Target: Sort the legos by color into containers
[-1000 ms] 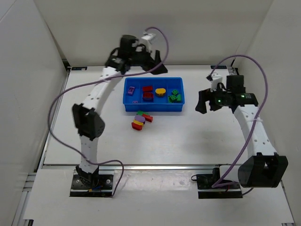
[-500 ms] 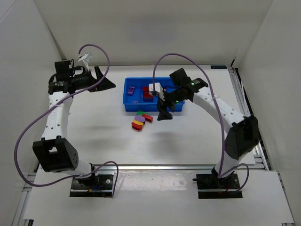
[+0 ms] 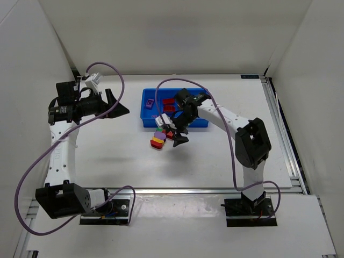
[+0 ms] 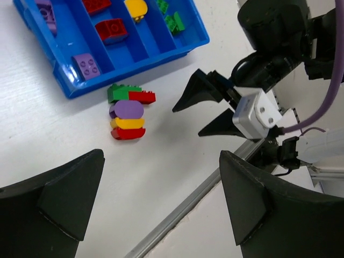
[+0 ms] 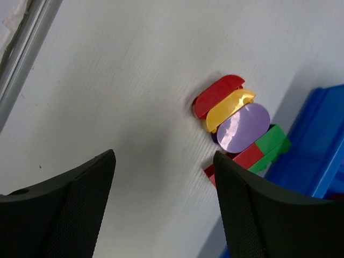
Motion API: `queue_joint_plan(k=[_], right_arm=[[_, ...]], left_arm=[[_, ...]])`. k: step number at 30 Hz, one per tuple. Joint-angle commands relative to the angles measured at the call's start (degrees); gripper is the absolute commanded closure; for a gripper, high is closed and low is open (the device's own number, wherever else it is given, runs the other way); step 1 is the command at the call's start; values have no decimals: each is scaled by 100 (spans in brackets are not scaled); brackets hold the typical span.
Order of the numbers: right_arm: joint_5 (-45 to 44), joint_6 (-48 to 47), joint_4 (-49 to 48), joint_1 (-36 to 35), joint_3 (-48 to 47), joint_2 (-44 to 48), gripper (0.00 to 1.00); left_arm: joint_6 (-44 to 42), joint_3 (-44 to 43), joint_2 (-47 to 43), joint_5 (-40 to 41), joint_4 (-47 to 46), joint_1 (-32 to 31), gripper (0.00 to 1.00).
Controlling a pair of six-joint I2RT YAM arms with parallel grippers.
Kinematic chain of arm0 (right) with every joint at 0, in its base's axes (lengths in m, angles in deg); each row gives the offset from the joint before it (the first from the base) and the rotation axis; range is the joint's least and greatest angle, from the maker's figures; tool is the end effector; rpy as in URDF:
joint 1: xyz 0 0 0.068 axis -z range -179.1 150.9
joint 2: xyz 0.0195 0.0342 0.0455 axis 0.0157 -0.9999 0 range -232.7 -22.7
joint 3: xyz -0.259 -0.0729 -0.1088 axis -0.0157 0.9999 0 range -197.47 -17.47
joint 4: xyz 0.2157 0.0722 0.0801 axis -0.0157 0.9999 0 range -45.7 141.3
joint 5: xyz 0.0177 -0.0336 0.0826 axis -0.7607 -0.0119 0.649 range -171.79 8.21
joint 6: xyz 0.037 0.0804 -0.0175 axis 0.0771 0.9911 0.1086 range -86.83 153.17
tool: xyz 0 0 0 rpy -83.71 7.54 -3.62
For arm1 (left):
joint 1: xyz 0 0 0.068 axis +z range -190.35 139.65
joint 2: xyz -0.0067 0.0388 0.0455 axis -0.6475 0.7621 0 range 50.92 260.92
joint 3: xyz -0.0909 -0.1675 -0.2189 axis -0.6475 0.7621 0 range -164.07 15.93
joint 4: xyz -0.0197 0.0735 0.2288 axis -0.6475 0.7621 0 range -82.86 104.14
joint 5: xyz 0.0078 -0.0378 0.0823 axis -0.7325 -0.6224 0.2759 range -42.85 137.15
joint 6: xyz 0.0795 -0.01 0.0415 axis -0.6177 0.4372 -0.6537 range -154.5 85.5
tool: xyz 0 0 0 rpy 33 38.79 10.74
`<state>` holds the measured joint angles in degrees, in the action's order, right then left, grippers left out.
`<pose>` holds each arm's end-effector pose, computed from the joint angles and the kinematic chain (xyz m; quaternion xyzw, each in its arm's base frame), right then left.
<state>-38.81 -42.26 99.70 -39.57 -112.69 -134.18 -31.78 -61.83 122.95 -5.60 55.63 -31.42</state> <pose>0.2658 0.2990 0.2448 -0.8096 0.4379 0.3004 0.2501 0.2462 -0.0262 0.3803 0.0938 0.8347 -0.3870 0.3805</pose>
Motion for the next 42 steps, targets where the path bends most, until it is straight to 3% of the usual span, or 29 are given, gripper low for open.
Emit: queue_joint_plan(k=[1, 3, 4, 7, 12, 16, 26, 42], right_arm=[[-121, 491, -106, 13, -287, -110, 24], [-176, 1424, -292, 74, -435, -251, 31], [-220, 2018, -414, 100, -462, -295, 40], [-631, 2927, -854, 92, -261, -182, 52], [-1335, 4473, -1671, 13, 443, 118, 54], [-1827, 5266, -1734, -5, 277, -136, 46], [-2505, 5839, -2173, -14, -110, -725, 41], [-2821, 5374, -2981, -75, 380, -946, 43]], left_arm=[[-167, 138, -330, 292, 222, 21, 1], [-149, 173, -365, 344, 240, 21, 1], [-158, 199, -400, 388, 231, 30, 1], [-184, 235, -426, 467, 222, 30, 0], [-219, 208, -392, 625, 240, 12, 1], [-246, 121, -313, 818, 231, 13, 0], [-254, 41, -216, 960, 222, 21, 1], [-492, -3, -66, 1074, 222, 21, 1]])
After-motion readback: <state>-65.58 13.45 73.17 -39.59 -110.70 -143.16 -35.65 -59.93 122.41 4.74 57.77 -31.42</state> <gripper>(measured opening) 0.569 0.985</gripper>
